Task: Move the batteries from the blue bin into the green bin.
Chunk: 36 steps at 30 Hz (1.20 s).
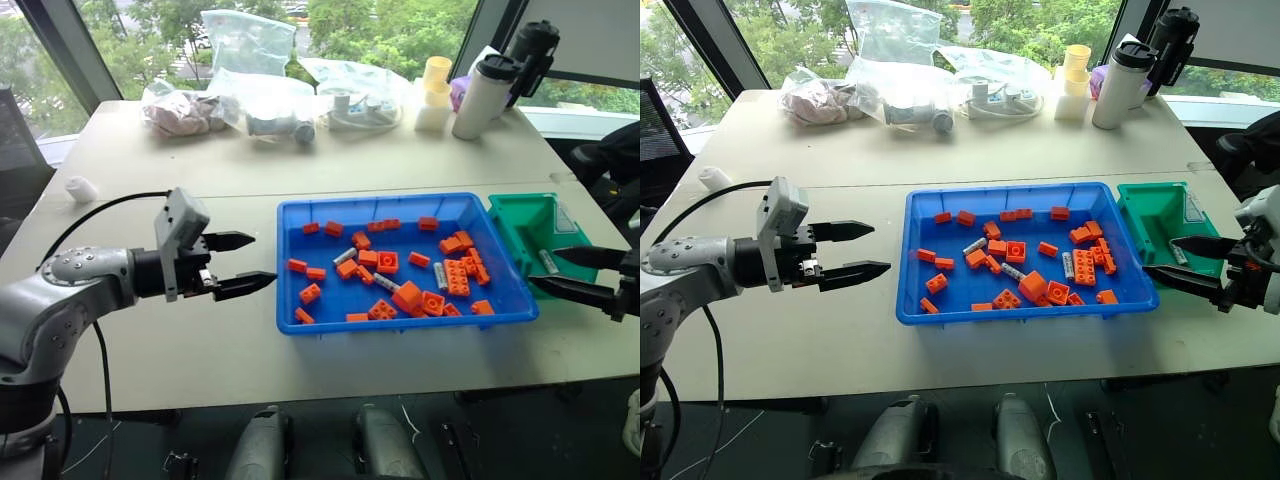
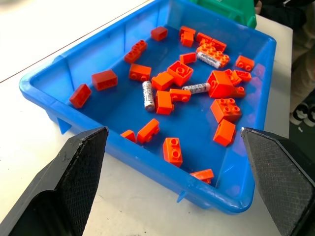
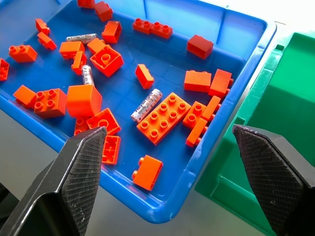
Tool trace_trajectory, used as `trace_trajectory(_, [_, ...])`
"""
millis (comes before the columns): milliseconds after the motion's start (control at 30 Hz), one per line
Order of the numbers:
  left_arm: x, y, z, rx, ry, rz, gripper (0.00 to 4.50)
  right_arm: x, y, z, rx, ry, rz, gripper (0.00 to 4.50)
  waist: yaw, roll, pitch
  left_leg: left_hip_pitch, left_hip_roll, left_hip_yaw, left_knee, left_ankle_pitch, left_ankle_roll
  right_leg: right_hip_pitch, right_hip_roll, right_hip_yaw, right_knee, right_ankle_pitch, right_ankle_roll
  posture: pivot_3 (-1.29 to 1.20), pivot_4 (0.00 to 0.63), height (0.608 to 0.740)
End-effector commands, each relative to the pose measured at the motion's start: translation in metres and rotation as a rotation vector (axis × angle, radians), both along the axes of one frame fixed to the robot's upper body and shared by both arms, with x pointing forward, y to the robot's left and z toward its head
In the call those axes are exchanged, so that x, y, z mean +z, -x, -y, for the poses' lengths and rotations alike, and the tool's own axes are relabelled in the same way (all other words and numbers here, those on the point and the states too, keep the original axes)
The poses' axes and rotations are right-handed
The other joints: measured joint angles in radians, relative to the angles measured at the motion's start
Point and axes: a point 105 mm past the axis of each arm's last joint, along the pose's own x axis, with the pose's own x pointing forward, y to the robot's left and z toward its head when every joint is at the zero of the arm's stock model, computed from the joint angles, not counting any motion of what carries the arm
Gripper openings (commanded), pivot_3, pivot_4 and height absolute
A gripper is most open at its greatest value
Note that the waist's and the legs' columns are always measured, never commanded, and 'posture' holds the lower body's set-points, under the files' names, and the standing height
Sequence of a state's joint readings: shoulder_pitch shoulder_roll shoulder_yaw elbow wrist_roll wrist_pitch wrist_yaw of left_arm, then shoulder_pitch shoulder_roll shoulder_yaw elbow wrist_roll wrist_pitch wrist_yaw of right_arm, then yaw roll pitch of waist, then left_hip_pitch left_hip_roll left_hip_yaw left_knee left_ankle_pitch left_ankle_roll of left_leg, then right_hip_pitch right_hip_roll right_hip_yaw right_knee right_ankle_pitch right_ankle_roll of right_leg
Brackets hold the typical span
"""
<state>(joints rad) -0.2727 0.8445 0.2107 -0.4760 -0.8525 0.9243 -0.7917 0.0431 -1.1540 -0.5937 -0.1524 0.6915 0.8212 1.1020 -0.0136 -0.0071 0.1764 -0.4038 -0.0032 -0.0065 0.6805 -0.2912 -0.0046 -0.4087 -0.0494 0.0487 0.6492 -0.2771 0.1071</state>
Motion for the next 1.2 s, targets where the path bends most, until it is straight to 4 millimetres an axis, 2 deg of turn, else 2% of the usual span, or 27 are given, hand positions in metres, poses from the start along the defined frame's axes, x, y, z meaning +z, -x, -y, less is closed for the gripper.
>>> trace_trajectory(33, [0.010, 0.001, -0.003, 0.012, -0.004, 0.061, 4.50, 0.008, -0.003, -0.004, 0.017, 0.012, 0.042, 4.27, 0.001, 0.000, 0.000, 0.000, 0.000, 0.000, 0.000, 0.000, 0.000, 0.000, 0.000, 0.000, 0.000, 0.000, 0.000, 0.00, 0.150, 0.740])
trace_trajectory(500, [0.006, 0.000, -0.004, 0.005, -0.011, 0.042, 4.50, 0.004, -0.010, -0.013, 0.028, -0.002, 0.064, 4.27, 0.003, 0.000, 0.000, 0.000, -0.001, 0.000, 0.000, 0.000, 0.000, 0.000, -0.001, 0.000, 0.000, 0.000, 0.000, 0.00, 0.150, 0.740])
trace_trajectory(667, [0.006, -0.003, -0.006, 0.013, -0.023, 0.055, 4.50, 0.007, -0.012, -0.015, 0.030, -0.007, 0.079, 4.27, 0.003, 0.000, 0.000, 0.000, -0.001, 0.000, 0.000, 0.000, 0.000, 0.000, -0.001, 0.000, 0.000, 0.000, 0.000, 0.00, 0.150, 0.740])
trace_trajectory(833, [0.008, -0.009, -0.012, 0.028, -0.044, 0.072, 4.50, 0.017, -0.023, -0.025, 0.041, -0.008, 0.123, 4.27, 0.002, 0.000, 0.000, 0.000, -0.001, 0.000, 0.000, 0.000, 0.000, 0.000, -0.001, 0.000, 0.000, 0.000, 0.000, 0.00, 0.150, 0.740])
trace_trajectory(967, [0.009, -0.012, -0.007, -0.027, -0.071, 0.077, 4.50, 0.026, -0.037, -0.045, 0.094, -0.027, 0.159, 4.27, 0.000, 0.000, 0.000, 0.000, -0.001, 0.000, 0.000, 0.000, 0.000, 0.000, -0.001, 0.000, 0.000, 0.000, 0.000, 0.00, 0.150, 0.740])
trace_trajectory(1100, [0.006, -0.010, -0.003, -0.165, -0.197, 0.055, 4.50, 0.024, -0.061, -0.111, 0.300, -0.052, 0.216, 4.27, -0.008, 0.000, 0.000, 0.001, 0.000, 0.000, 0.000, 0.000, 0.000, 0.000, 0.000, 0.000, 0.000, 0.000, 0.000, 0.00, 0.150, 0.740])
trace_trajectory(1200, [0.014, -0.006, 0.002, -0.239, -0.233, 0.058, 4.50, 0.015, -0.073, -0.148, 0.426, -0.015, 0.231, 4.27, -0.005, 0.000, 0.001, 0.000, 0.000, 0.000, -0.001, 0.000, 0.000, -0.002, 0.001, -0.001, 0.001, 0.000, 0.000, 0.00, 0.150, 0.740])
